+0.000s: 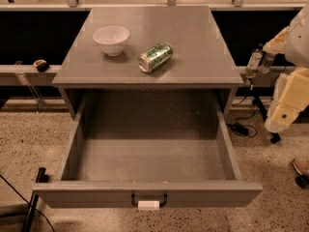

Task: Place green can into top drawer

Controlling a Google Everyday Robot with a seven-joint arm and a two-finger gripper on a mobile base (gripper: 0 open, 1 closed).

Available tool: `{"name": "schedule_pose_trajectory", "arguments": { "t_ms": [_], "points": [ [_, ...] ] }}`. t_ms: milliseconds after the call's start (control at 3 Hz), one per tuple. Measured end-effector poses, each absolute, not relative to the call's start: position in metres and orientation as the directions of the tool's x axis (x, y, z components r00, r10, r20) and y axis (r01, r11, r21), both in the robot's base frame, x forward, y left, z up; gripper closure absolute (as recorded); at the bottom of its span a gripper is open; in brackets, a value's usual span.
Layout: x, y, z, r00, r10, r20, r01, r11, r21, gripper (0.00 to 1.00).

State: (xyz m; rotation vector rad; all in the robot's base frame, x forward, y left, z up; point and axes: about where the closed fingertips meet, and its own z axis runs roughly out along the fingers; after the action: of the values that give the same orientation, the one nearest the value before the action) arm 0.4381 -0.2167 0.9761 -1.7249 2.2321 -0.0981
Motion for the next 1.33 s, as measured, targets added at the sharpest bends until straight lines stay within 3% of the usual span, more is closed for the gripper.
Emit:
{"name": "schedule_pose_trajectory", "arguments": {
  "t_ms": [667, 1000, 1333],
  "points": [
    [0.455, -0.202, 0.967, -0.143, -0.967, -0.209, -0.933, 0.203, -0.299, 0.00],
    [0.463, -0.169, 0.954, 0.061, -0.982, -0.177, -0.907, 0.019, -0.420, 0.00],
    [0.478, -0.163, 0.960, 0.144, -0.978, -0.151, -0.867, -0.052, -0.496, 0.00]
  ]
}}
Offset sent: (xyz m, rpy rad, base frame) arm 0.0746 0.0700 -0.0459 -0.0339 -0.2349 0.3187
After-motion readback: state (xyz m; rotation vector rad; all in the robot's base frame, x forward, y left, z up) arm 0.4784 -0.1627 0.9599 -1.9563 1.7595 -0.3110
